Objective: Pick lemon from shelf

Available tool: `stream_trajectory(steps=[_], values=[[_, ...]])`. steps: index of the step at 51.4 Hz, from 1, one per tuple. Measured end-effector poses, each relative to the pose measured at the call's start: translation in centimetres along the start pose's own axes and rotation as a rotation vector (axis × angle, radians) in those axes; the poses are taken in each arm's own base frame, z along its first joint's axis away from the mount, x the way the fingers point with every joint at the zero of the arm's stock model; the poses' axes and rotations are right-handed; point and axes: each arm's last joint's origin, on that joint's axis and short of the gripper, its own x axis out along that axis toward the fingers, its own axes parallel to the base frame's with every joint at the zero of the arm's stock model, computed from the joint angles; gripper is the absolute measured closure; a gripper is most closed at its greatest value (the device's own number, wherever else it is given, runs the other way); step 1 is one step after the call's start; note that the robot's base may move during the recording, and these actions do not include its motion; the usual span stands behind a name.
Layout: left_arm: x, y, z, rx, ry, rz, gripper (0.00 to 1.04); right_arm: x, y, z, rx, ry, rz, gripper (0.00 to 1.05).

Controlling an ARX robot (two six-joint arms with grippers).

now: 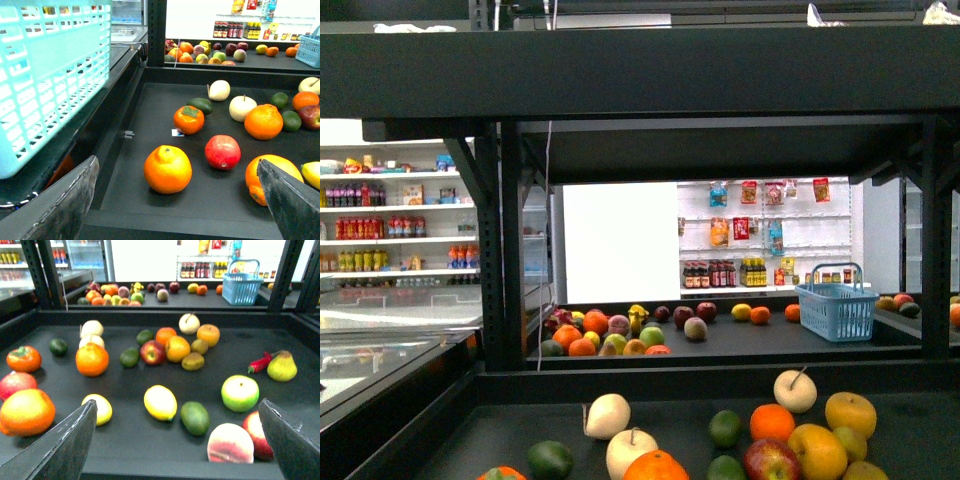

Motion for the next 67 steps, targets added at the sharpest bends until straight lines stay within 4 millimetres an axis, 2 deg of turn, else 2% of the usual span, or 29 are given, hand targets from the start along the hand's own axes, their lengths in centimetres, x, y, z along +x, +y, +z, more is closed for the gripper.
stream_trajectory(steps=[44, 49, 52, 57, 62, 67], values=[[0.0, 0.0, 0.0, 0.0, 0.0, 0.0, 0.08, 0.0, 0.0, 0.0, 0.0, 0.0, 0.001, 0.08], [0.4, 0.1, 0.0, -0.206, 0.09, -0.022, 0.08, 0.0, 0.0, 0.0, 0.0, 0.0, 0.0, 0.08], [0.8, 0.3, 0.8, -0.376, 0.12, -0.031, 0.08, 0.0, 0.0, 0.0, 0.0, 0.0, 0.001, 0.08], [2.5, 1.1, 4.7, -0.664, 0.128, -0.052, 0.08, 0.0, 0.0, 0.0, 0.0, 0.0, 0.001, 0.08], [4.4, 2.2, 7.5, -0.793, 0.14, -0.055, 0.08, 0.0, 0.0, 0.0, 0.0, 0.0, 0.001, 0.08], [6.6, 4.2, 10.2, -0.925, 0.139, -0.015, 0.08, 0.0, 0.0, 0.0, 0.0, 0.0, 0.001, 0.08]])
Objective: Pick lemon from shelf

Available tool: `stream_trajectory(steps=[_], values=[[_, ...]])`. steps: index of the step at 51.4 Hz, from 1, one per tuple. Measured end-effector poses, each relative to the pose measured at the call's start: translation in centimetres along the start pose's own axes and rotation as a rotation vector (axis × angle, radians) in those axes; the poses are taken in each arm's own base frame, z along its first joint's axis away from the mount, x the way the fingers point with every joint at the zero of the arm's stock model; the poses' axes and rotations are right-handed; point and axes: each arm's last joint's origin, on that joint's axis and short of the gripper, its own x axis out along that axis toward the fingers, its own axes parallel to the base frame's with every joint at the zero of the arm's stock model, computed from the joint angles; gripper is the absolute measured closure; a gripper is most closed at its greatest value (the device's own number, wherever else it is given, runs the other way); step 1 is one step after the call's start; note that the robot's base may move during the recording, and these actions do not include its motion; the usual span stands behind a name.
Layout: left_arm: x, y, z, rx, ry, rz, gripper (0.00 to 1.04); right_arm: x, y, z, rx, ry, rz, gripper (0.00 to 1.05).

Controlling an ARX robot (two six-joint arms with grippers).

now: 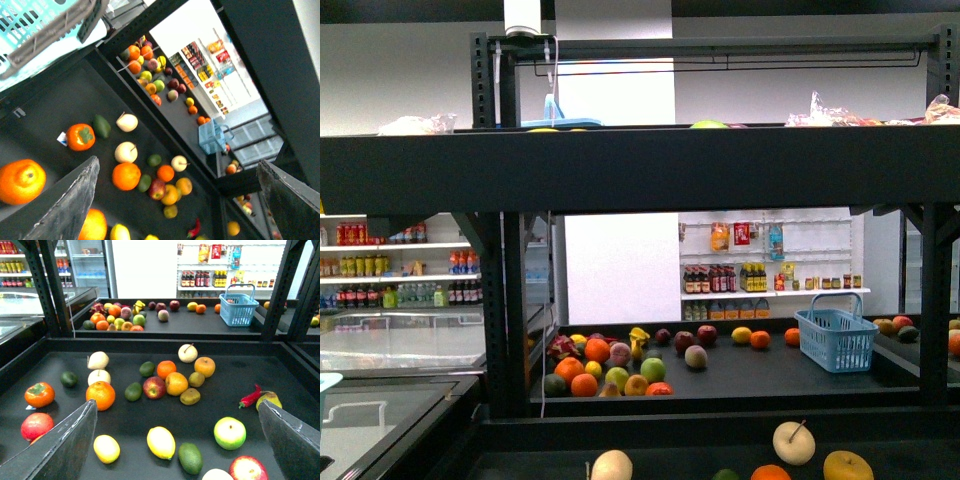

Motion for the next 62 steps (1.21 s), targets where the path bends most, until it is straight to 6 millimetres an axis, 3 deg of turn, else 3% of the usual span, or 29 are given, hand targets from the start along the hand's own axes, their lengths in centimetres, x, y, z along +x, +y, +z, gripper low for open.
stream_trajectory(steps=[6, 13, 33, 48, 49, 50, 62], values=[[2.5, -0.3, 4.4, -0.126, -0.038, 0.057, 0.08, 0.0, 0.0, 0.0, 0.0, 0.0, 0.0, 0.08], [5.7, 0.7, 8.1, -0.241, -0.037, 0.154, 0.08, 0.0, 0.0, 0.0, 0.0, 0.0, 0.0, 0.08], [12.7, 4.5, 14.9, -0.339, -0.051, 0.326, 0.08, 0.0, 0.0, 0.0, 0.0, 0.0, 0.0, 0.08], [16.6, 6.2, 16.2, -0.359, -0.066, 0.34, 0.08, 0.0, 0.0, 0.0, 0.0, 0.0, 0.0, 0.08], [20.1, 6.5, 17.0, -0.387, -0.094, 0.297, 0.08, 0.0, 0.0, 0.0, 0.0, 0.0, 0.0, 0.08], [20.2, 6.6, 16.9, -0.39, -0.09, 0.301, 0.08, 0.0, 0.0, 0.0, 0.0, 0.0, 0.0, 0.08], [20.9, 7.4, 16.2, -0.404, -0.078, 0.341, 0.45, 0.0, 0.0, 0.0, 0.0, 0.0, 0.0, 0.08]])
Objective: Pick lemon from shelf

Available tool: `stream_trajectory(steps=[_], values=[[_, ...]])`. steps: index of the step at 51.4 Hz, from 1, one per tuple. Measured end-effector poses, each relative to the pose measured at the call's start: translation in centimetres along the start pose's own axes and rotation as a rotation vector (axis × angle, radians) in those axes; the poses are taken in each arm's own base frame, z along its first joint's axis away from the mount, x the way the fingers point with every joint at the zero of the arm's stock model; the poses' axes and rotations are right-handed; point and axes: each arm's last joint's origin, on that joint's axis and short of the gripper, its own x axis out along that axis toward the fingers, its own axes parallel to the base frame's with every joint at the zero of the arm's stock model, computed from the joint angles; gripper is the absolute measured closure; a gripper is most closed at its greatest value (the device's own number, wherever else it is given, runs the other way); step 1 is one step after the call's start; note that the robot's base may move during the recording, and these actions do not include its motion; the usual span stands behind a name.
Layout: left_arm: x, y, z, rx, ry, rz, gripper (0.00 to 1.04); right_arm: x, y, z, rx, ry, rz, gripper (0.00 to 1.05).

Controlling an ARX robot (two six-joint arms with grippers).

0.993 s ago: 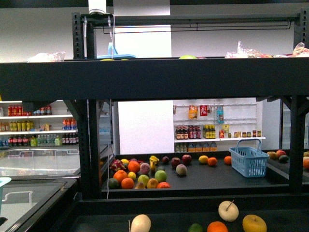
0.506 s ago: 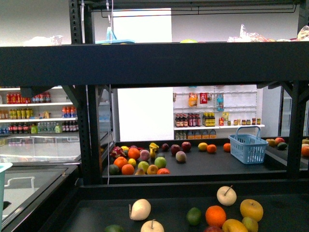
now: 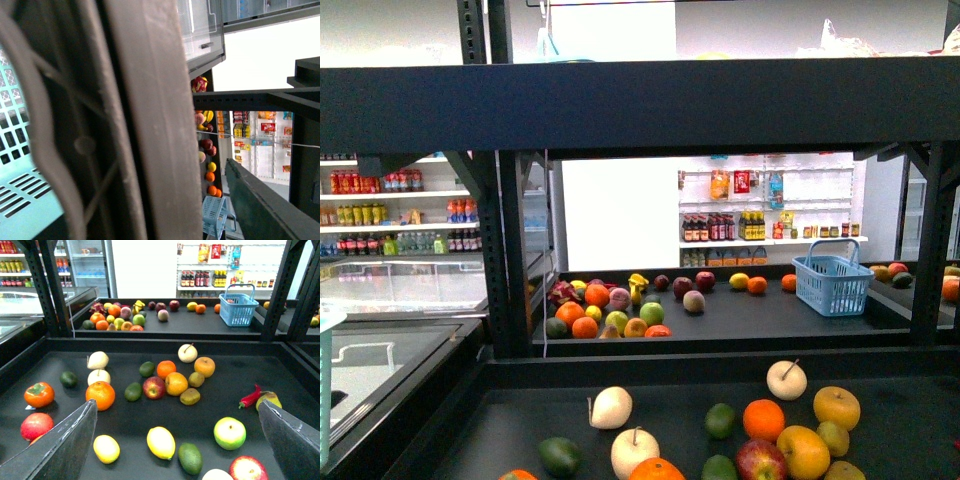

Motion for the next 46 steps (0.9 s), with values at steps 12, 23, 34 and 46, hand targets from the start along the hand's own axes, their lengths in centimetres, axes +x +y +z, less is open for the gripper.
stream_trajectory(steps=[12, 23, 34, 46], values=[[-0.1, 0.2, 0.3, -0.002, -0.021, 0.013, 0.84, 0.0, 0.0, 0.0, 0.0, 0.0, 0.0, 0.08], [-0.7, 0.4, 0.4, 0.017, -0.024, 0.034, 0.9, 0.0, 0.0, 0.0, 0.0, 0.0, 0.0, 0.08], [-2.4, -0.3, -1.1, 0.116, 0.013, 0.016, 0.9, 0.0, 0.0, 0.0, 0.0, 0.0, 0.0, 0.08], [-6.2, -4.1, -7.0, 0.311, 0.188, -0.146, 0.91, 0.0, 0.0, 0.0, 0.0, 0.0, 0.0, 0.08]])
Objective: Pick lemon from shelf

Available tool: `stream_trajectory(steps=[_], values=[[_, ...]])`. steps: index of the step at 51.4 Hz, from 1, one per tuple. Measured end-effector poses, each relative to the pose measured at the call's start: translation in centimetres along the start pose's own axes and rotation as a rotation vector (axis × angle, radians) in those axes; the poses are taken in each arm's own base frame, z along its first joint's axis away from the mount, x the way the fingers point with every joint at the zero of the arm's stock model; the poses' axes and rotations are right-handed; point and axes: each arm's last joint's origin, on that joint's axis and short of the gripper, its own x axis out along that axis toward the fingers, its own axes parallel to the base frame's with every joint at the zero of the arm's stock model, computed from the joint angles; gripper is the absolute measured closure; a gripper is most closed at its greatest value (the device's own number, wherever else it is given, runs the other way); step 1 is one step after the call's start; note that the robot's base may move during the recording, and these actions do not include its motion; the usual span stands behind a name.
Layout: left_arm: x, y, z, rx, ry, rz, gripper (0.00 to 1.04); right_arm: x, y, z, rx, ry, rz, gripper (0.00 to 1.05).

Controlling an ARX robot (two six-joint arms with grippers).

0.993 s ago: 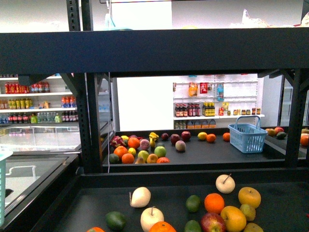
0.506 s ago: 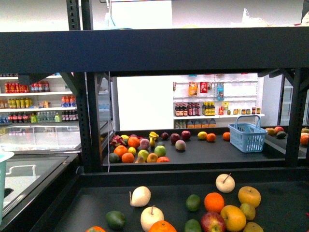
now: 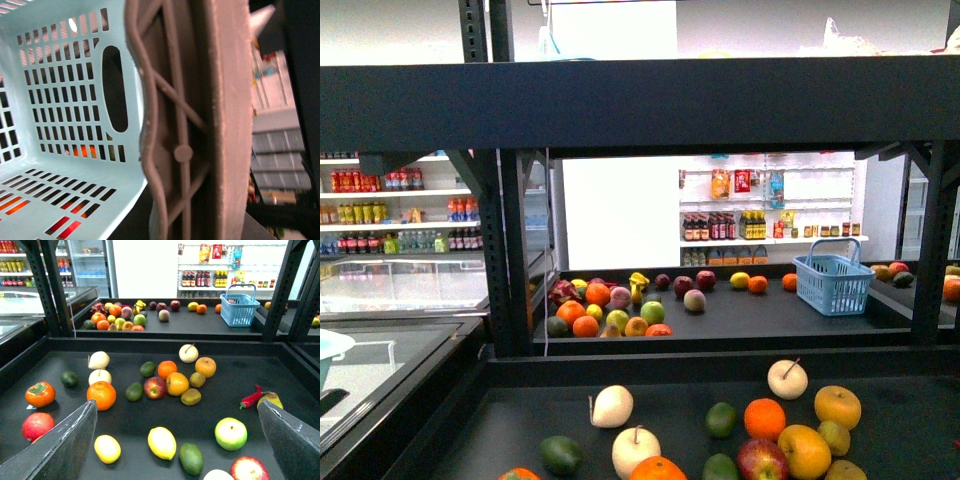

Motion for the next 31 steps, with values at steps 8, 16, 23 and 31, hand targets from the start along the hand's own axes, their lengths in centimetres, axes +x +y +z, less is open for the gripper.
stream_trajectory(steps=[8, 16, 23, 31], values=[[-0.8, -3.9, -5.4, 0.187, 0.17, -0.119, 0.91, 0.0, 0.0, 0.0, 0.0, 0.0, 0.0, 0.08], [-0.2, -5.3, -10.6, 0.33, 0.35, -0.193, 0.91, 0.0, 0.0, 0.0, 0.0, 0.0, 0.0, 0.08], [0.0, -6.1, -14.0, 0.445, 0.452, -0.252, 0.91, 0.0, 0.0, 0.0, 0.0, 0.0, 0.0, 0.08], [0.5, -7.1, -17.3, 0.564, 0.542, -0.365, 0.91, 0.0, 0.0, 0.0, 0.0, 0.0, 0.0, 0.08]])
